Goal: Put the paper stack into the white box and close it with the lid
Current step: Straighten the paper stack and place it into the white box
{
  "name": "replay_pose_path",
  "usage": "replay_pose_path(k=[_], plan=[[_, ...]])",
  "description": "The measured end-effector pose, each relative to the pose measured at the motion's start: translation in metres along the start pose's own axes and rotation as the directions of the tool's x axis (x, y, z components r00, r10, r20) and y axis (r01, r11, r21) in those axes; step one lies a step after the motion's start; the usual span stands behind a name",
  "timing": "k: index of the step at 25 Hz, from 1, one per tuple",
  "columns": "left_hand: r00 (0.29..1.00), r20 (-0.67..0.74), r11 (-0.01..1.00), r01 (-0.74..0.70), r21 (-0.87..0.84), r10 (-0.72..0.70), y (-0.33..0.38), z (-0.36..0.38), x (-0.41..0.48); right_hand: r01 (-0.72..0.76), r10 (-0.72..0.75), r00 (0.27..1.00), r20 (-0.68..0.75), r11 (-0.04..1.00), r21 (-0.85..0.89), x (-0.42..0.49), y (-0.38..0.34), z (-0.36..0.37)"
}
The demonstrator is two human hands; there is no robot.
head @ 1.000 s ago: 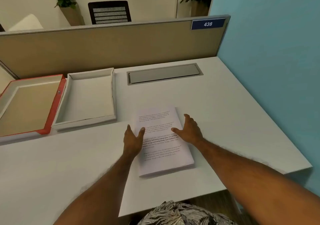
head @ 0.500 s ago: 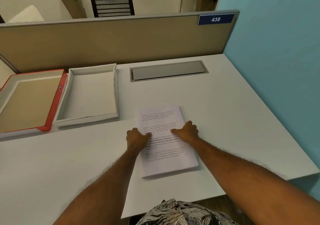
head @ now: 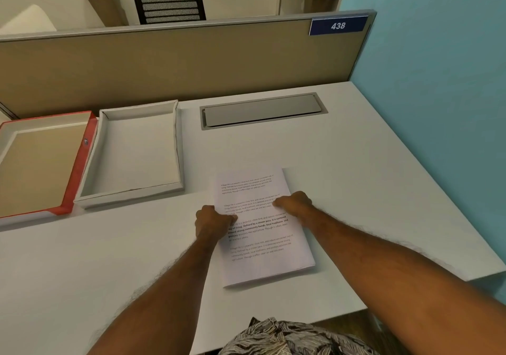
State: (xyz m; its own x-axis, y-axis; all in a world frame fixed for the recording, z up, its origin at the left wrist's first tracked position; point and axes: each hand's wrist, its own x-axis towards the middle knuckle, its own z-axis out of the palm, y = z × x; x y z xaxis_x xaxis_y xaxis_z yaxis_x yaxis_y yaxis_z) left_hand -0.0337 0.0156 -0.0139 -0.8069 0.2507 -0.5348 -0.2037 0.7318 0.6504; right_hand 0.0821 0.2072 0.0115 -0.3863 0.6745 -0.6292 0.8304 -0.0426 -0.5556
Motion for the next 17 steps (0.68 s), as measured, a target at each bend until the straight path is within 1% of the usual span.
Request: replay_pose_path(k=[4,8,14,17], plan=[[1.0,0.002,0.999,0.004,-0.034,-0.004,0.0006,-0.0019,-0.0006,-0.003,0.005,0.998,-0.061,0.999,0.032,-0.0029,-0.0006,0.0087],[1.0,0.0,0.998,0.002,-0.058,-0.002,-0.0004,-0.0017,-0.0006,0.026,-0.019,0.999,-0.034,0.971,0.237,0.0002,-0.0045,0.0074],[1.0,-0.002,0.998,0.006,-0.062,-0.006,0.001,-0.0017,-0.0023,0.053,-0.033,0.998,-0.062,0.937,0.345,-0.0013,-0.0043,0.0086],[1.0,-0.001,0.998,0.015,-0.061,-0.015,0.0012,-0.0016,-0.0025,0.014,0.001,0.999,-0.034,0.904,0.426,0.0032,-0.0015,0.0035]])
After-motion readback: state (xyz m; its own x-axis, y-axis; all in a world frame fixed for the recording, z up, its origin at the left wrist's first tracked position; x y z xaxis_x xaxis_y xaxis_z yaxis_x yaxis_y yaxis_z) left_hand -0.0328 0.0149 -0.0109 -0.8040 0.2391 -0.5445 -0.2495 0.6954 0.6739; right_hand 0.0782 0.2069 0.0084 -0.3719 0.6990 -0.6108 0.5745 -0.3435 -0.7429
